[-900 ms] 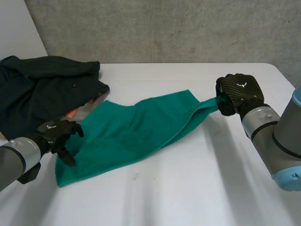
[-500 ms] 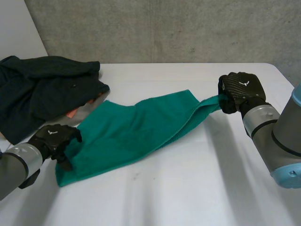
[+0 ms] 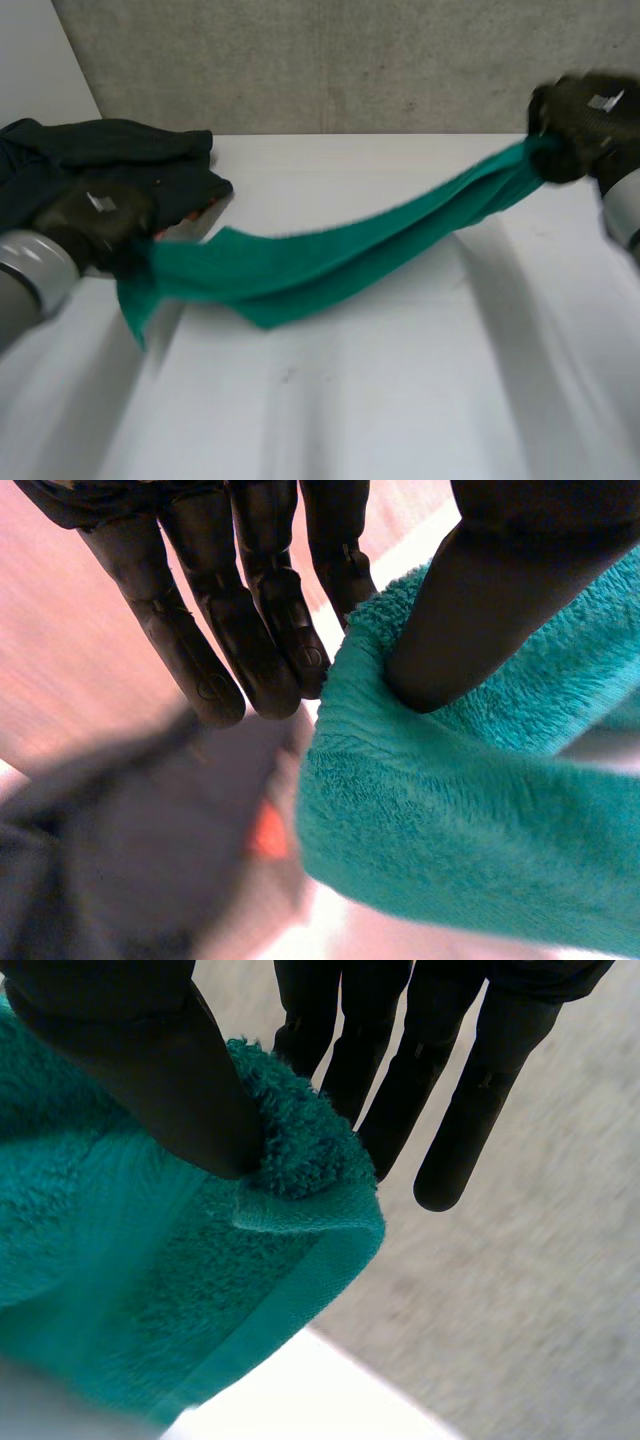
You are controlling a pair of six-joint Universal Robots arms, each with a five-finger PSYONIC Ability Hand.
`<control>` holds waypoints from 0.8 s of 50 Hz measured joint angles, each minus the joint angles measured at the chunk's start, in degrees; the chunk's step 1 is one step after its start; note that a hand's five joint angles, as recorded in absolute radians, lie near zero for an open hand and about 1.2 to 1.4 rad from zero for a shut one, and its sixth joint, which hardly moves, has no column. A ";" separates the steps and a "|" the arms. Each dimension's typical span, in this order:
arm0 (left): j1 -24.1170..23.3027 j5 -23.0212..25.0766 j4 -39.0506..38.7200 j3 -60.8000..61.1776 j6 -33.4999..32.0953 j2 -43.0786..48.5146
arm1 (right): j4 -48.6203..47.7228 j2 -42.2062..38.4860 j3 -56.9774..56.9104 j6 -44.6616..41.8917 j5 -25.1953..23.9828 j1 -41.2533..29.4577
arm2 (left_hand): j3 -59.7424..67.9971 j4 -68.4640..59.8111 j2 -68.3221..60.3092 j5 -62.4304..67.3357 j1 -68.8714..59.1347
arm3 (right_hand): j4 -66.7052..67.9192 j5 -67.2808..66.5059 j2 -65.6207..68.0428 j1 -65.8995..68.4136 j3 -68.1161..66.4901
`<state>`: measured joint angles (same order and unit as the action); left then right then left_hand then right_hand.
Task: Fold the laundry.
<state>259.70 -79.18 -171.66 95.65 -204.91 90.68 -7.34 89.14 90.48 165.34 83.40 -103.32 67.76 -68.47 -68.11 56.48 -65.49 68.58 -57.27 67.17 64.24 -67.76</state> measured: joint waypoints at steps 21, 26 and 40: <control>-2.80 -4.13 12.06 -25.88 8.28 13.26 | 20.48 -10.34 -18.91 -9.45 -2.53 1.76 | 0.37 -0.03 -0.27 0.00 0.00 | 0.00 0.00 0.00 0.00 0.00; -3.56 -6.78 13.58 -37.84 7.30 24.48 | 14.80 -18.02 -22.27 -9.78 0.25 0.48 | 0.37 -0.04 -0.27 0.00 0.00 | 0.01 0.00 0.00 0.00 -0.14; -2.67 -8.00 1.60 -58.23 23.02 20.87 | -17.43 -18.93 -30.95 7.56 6.57 1.32 | 0.37 -0.04 -0.27 0.00 0.00 | 0.02 -0.59 0.00 0.00 -0.14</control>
<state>257.03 -87.18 -170.05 37.42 -181.89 111.55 -24.77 70.21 59.53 172.90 89.97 -102.00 68.13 -68.51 -68.38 56.48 -65.49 68.60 -57.86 67.17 64.24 -67.90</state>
